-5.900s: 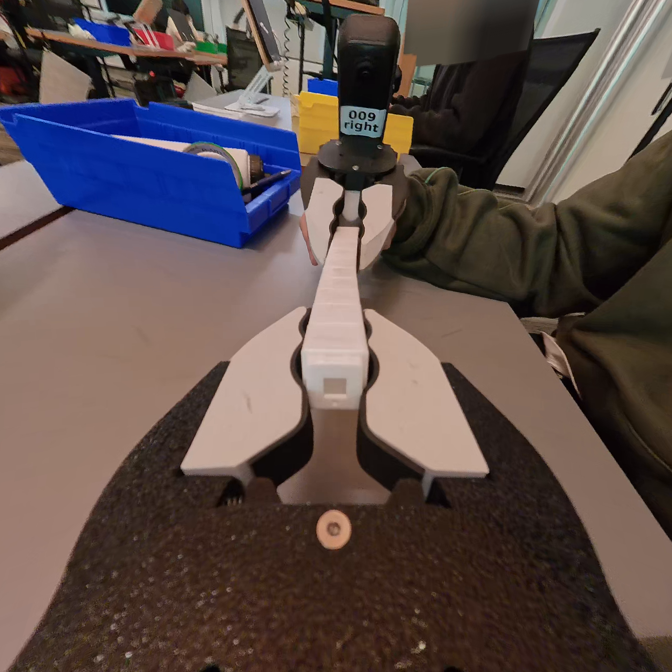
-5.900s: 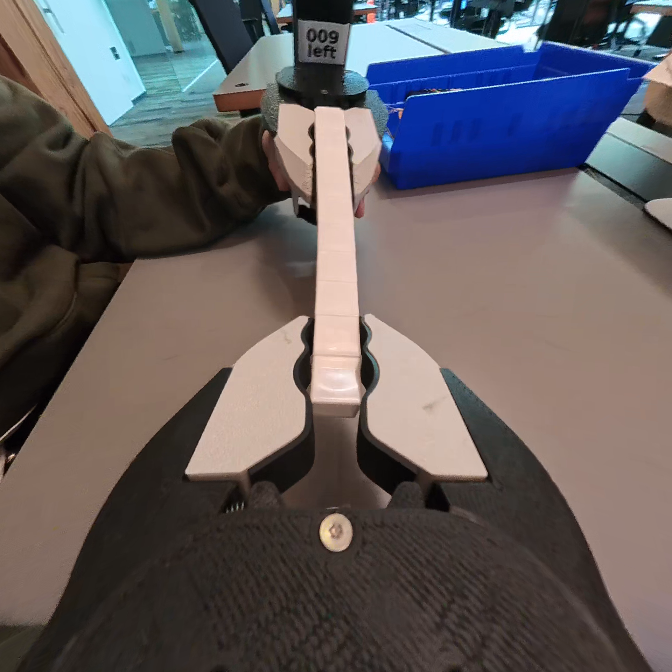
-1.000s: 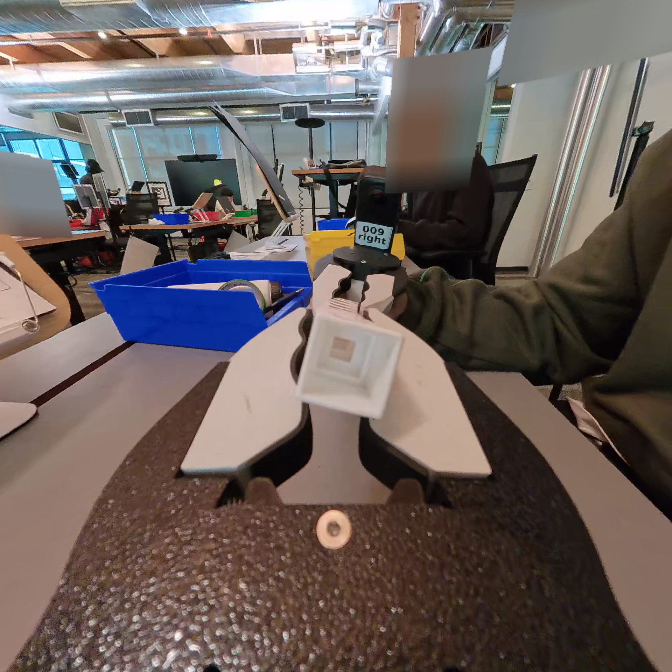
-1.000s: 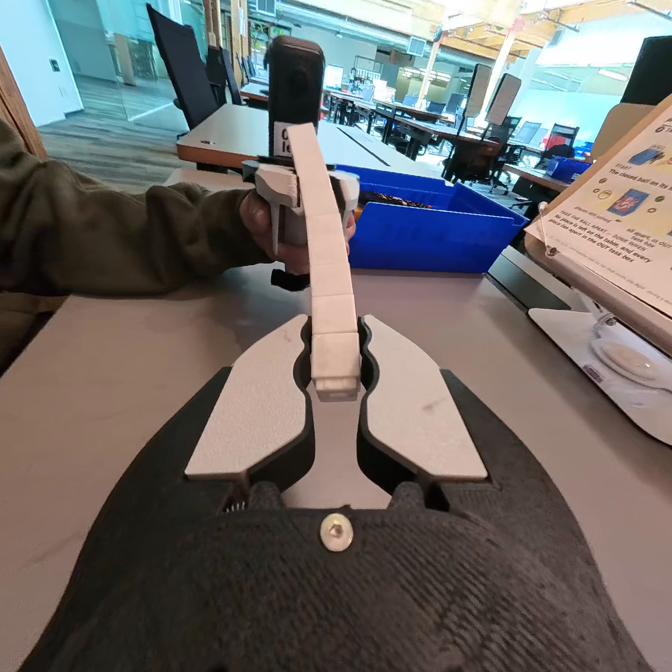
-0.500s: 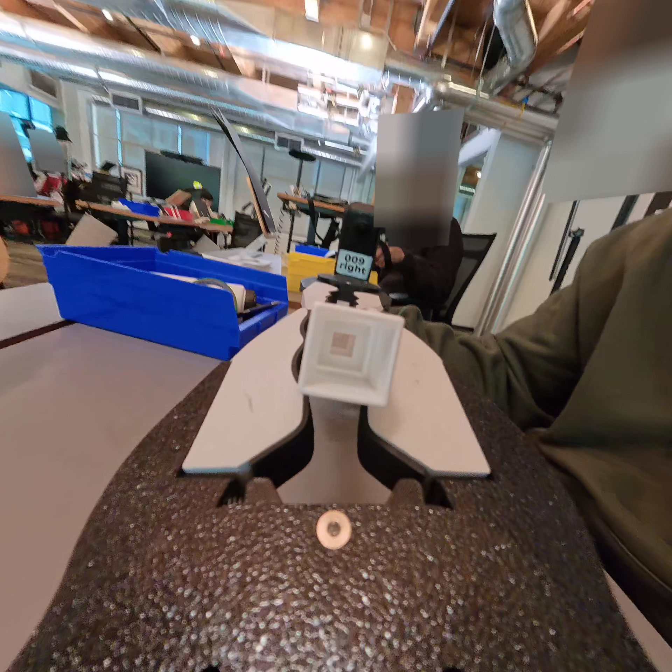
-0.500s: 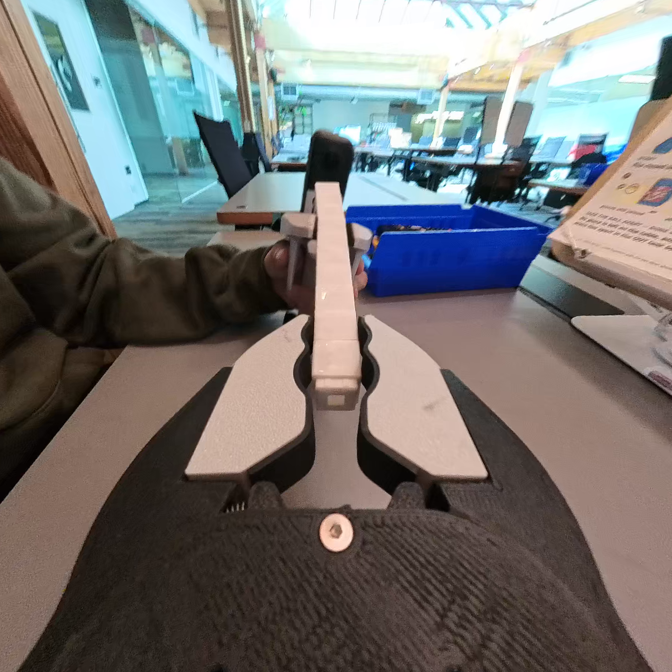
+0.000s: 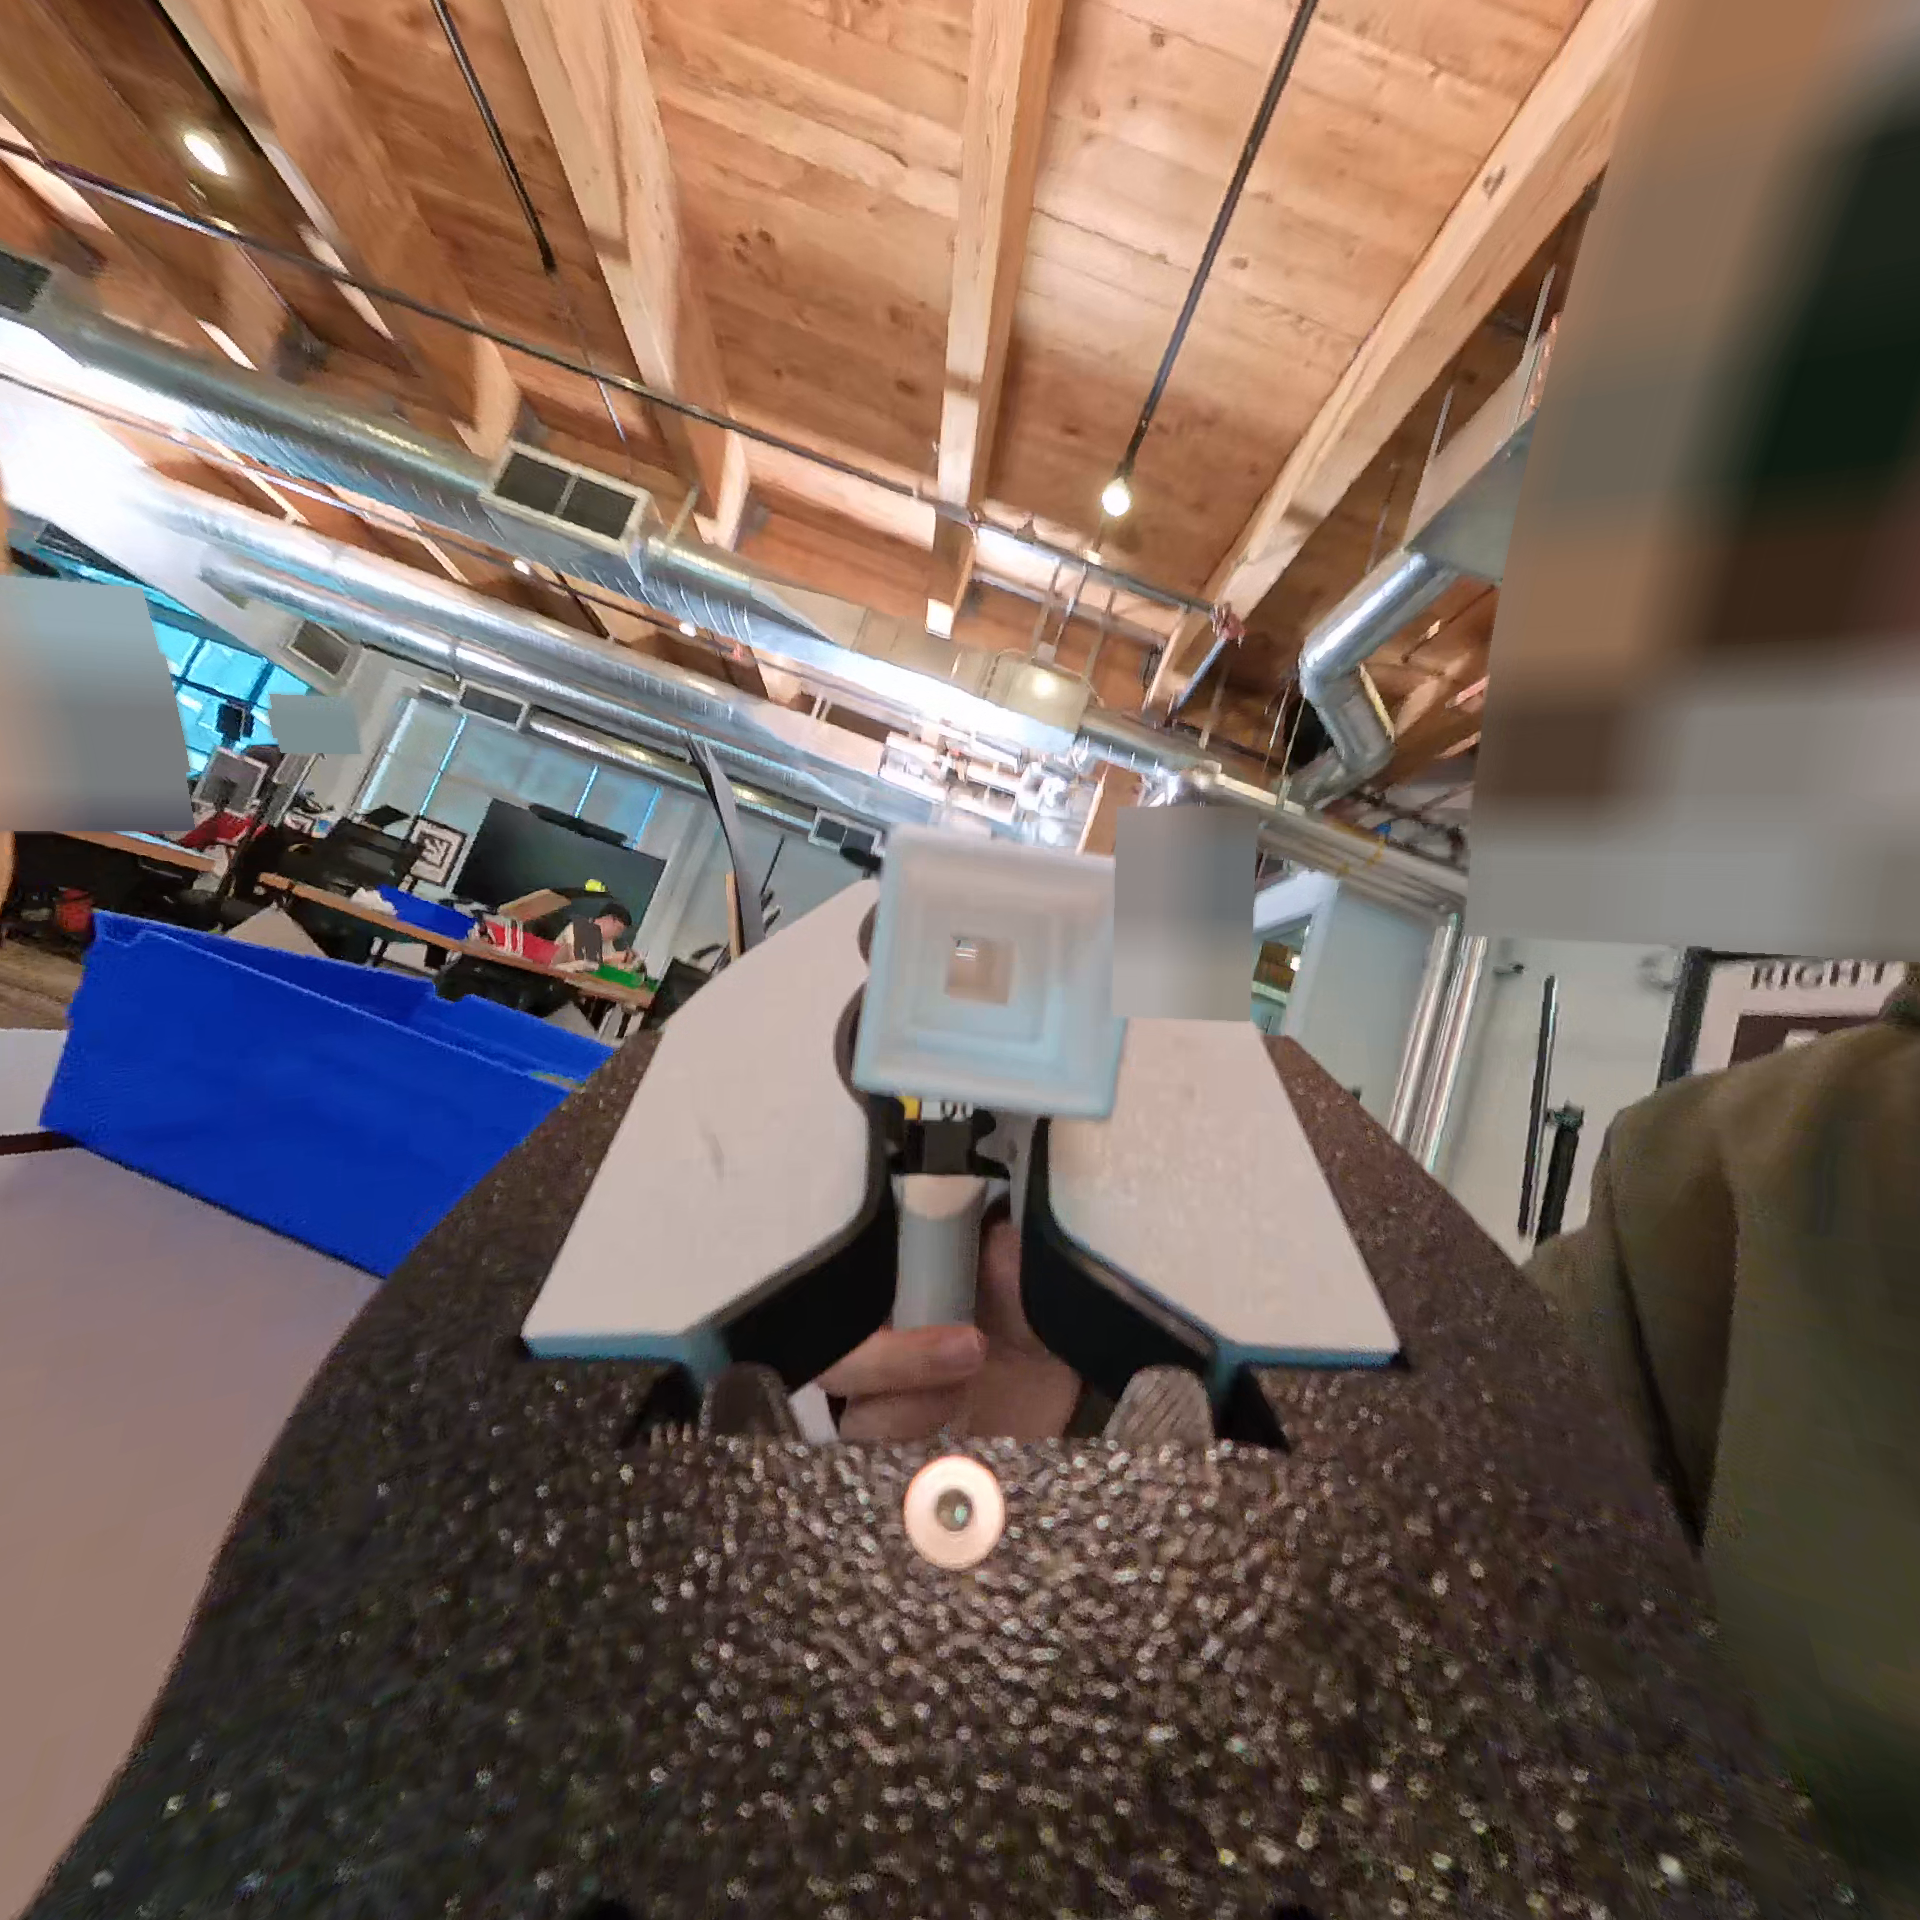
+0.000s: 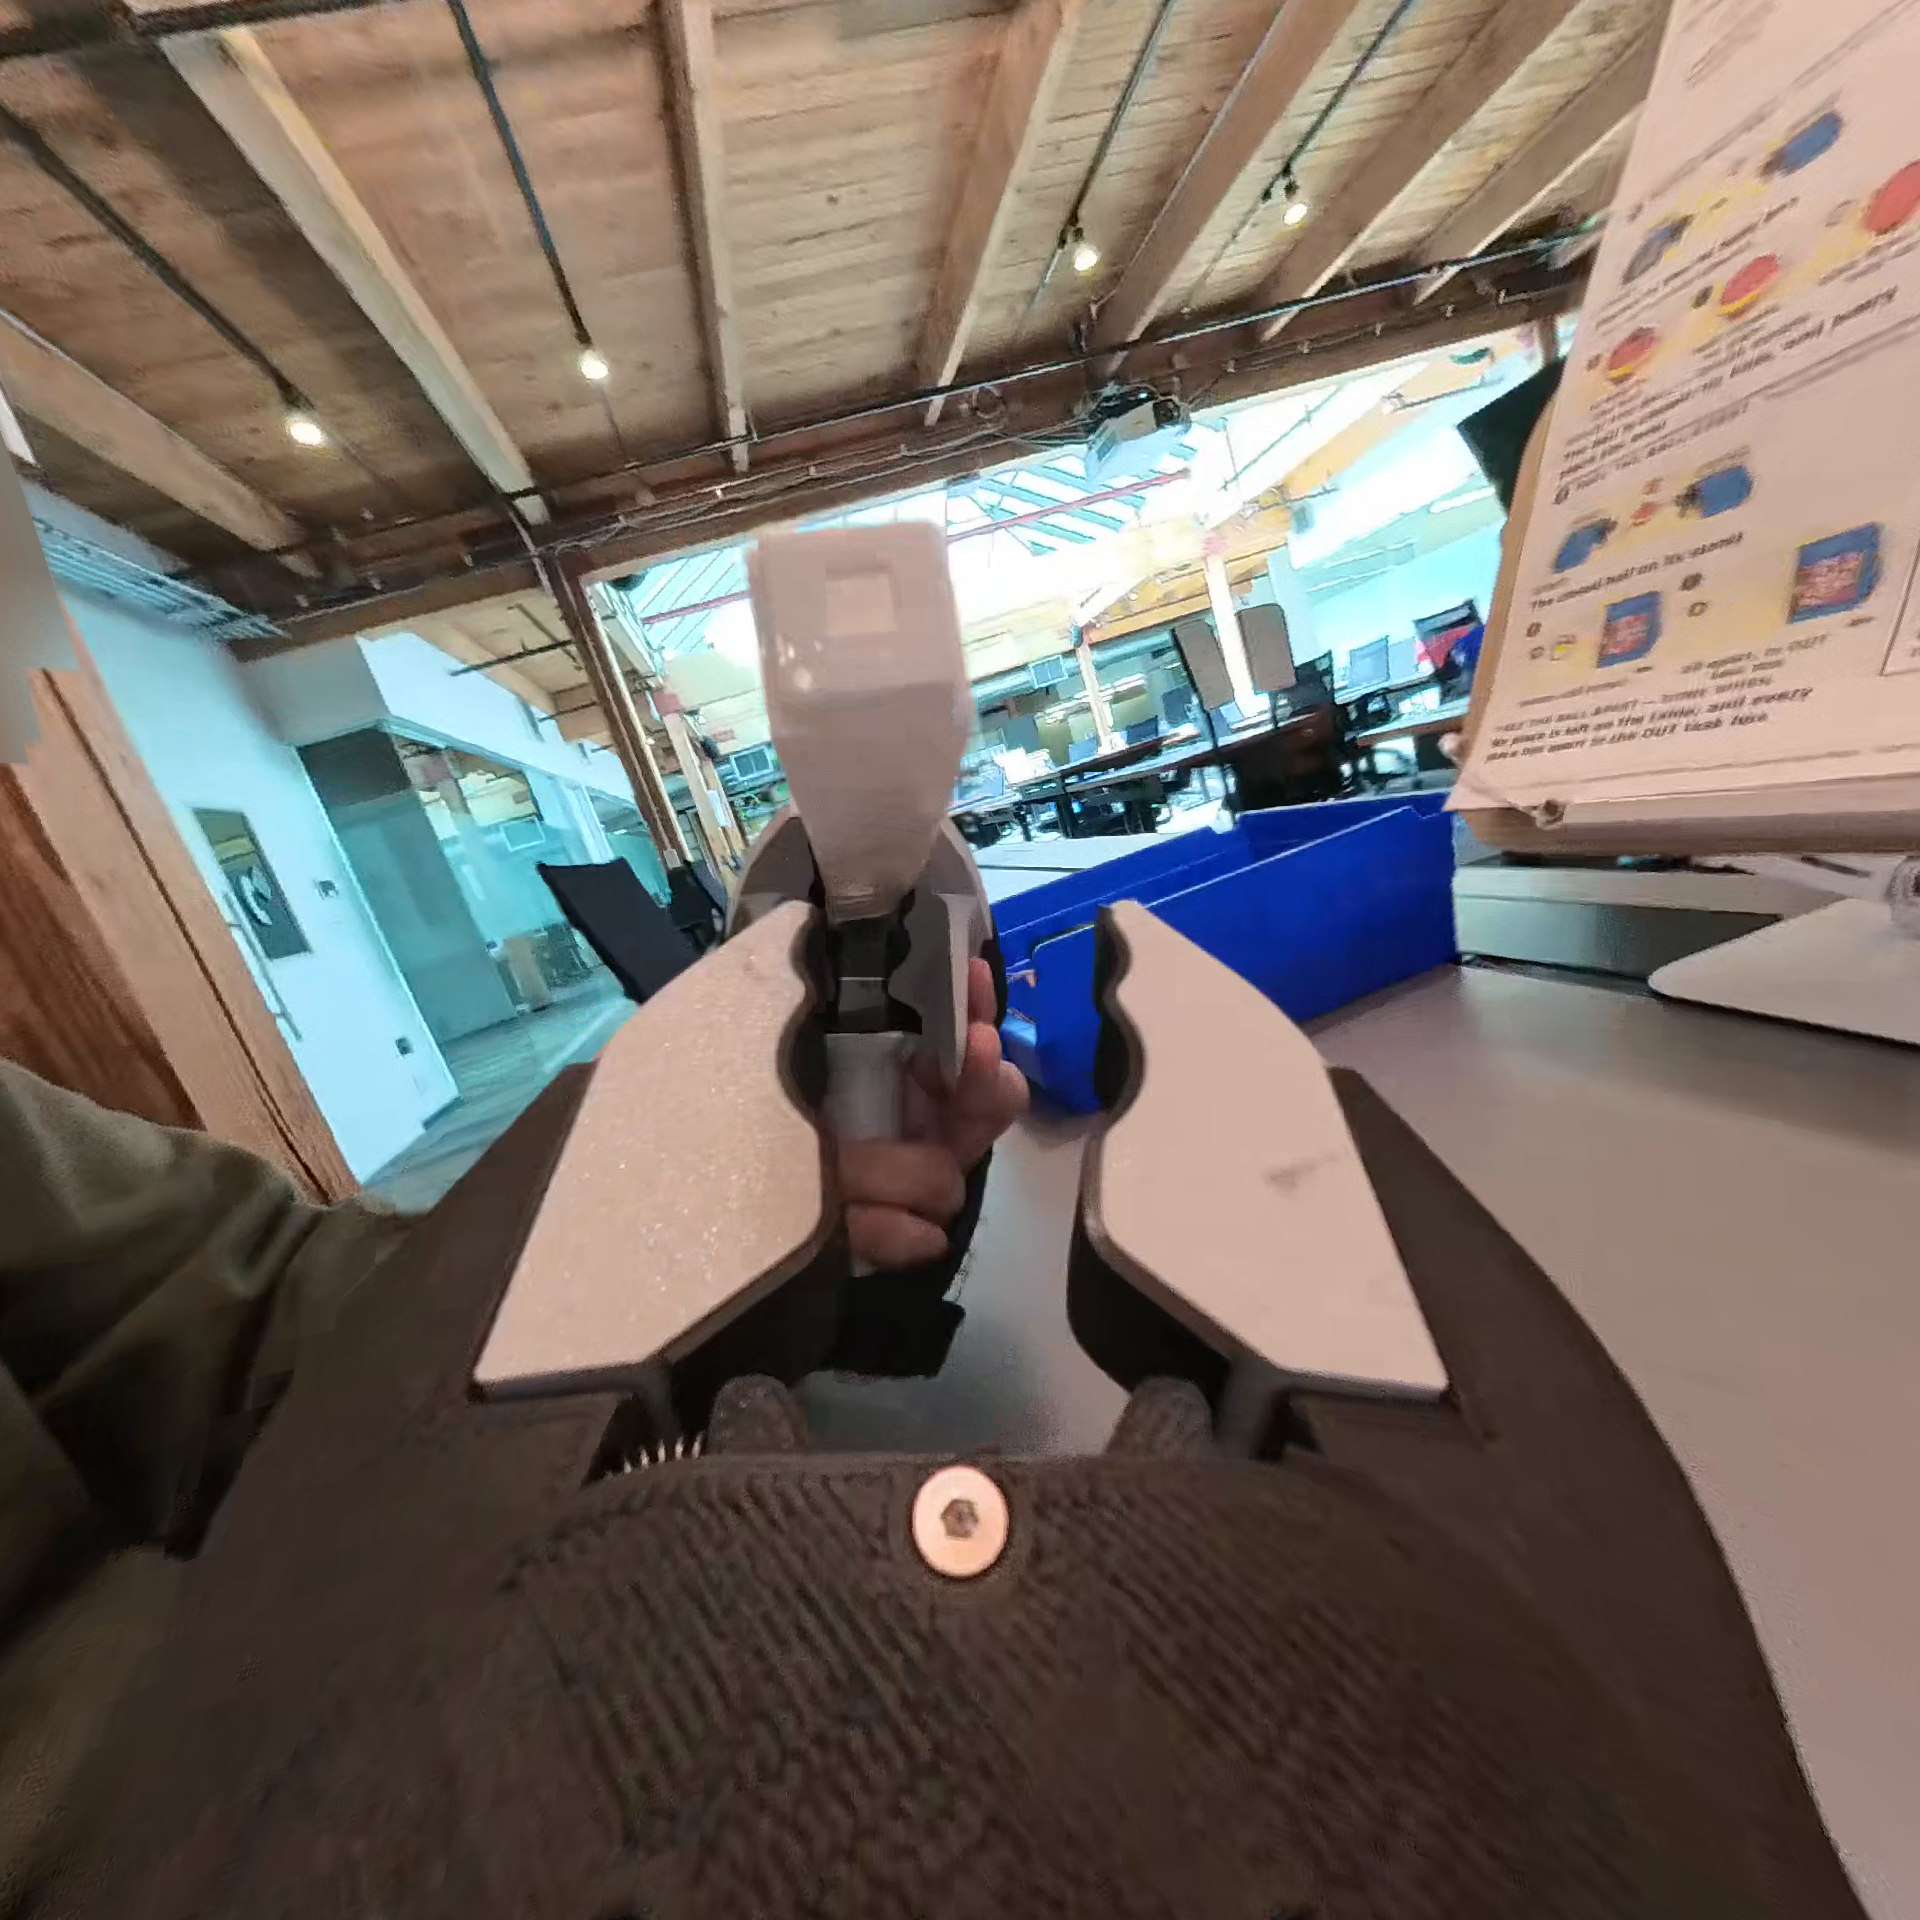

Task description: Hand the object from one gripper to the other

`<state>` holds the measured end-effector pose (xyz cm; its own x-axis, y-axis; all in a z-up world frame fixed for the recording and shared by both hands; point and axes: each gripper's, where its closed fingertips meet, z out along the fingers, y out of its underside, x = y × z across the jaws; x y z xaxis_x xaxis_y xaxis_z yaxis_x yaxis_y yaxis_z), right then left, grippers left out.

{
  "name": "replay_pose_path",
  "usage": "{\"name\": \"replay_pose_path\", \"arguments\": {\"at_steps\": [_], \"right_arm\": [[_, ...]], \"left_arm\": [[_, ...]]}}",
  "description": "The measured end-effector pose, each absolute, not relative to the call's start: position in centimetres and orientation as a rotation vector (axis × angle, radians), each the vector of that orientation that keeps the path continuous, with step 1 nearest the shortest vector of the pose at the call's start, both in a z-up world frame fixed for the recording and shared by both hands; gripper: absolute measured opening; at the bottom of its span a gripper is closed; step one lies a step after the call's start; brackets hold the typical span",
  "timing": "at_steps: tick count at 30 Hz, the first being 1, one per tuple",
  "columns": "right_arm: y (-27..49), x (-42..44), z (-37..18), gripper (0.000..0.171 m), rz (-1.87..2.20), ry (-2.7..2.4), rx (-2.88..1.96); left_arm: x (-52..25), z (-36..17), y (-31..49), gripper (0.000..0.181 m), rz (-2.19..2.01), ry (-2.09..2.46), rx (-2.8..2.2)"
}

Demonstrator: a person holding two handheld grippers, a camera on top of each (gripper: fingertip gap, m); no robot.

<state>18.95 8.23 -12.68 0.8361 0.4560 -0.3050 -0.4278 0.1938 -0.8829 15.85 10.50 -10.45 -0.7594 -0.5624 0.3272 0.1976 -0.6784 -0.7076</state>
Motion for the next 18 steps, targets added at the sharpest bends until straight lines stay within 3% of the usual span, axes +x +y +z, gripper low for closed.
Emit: {"name": "replay_pose_path", "arguments": {"at_steps": [2,4,5,7,10,14,15,16,17,18], "right_arm": [[7.7,18.7,-12.5,0.021,0.552,-0.093,-1.207],[7.4,18.6,-12.4,0.008,0.494,-0.143,-1.196],[7.2,18.4,-12.3,0.013,0.492,-0.166,-1.184],[6.9,17.6,-12.0,0.040,0.558,-0.197,-1.161],[7.2,17.9,-12.0,0.042,0.585,-0.149,-1.152],[7.2,18.5,-11.8,0.030,0.580,-0.096,-1.112],[7.4,19.1,-11.8,0.038,0.573,-0.051,-1.102],[7.6,20.2,-11.8,0.061,0.565,0.028,-1.095],[7.5,20.6,-11.7,0.064,0.574,0.054,-1.084],[7.3,20.6,-11.7,0.054,0.585,0.036,-1.077]], "left_arm": [[16.0,-10.7,9.7,0.024,-2.377,0.999,-0.739],[16.2,-10.9,9.7,0.023,-2.346,1.021,-0.747],[16.2,-11.0,9.8,0.023,-2.346,1.014,-0.752],[16.3,-11.0,10.3,0.023,-2.342,0.978,-0.771],[16.4,-11.2,10.5,0.024,-2.334,0.986,-0.780],[16.3,-11.2,10.0,0.024,-2.334,1.002,-0.762],[16.3,-11.2,9.8,0.023,-2.335,1.014,-0.759],[16.4,-11.4,9.5,0.023,-2.327,1.042,-0.762],[16.5,-11.7,9.2,0.024,-2.313,1.074,-0.776],[16.7,-12.0,9.0,0.024,-2.297,1.097,-0.791]]}}
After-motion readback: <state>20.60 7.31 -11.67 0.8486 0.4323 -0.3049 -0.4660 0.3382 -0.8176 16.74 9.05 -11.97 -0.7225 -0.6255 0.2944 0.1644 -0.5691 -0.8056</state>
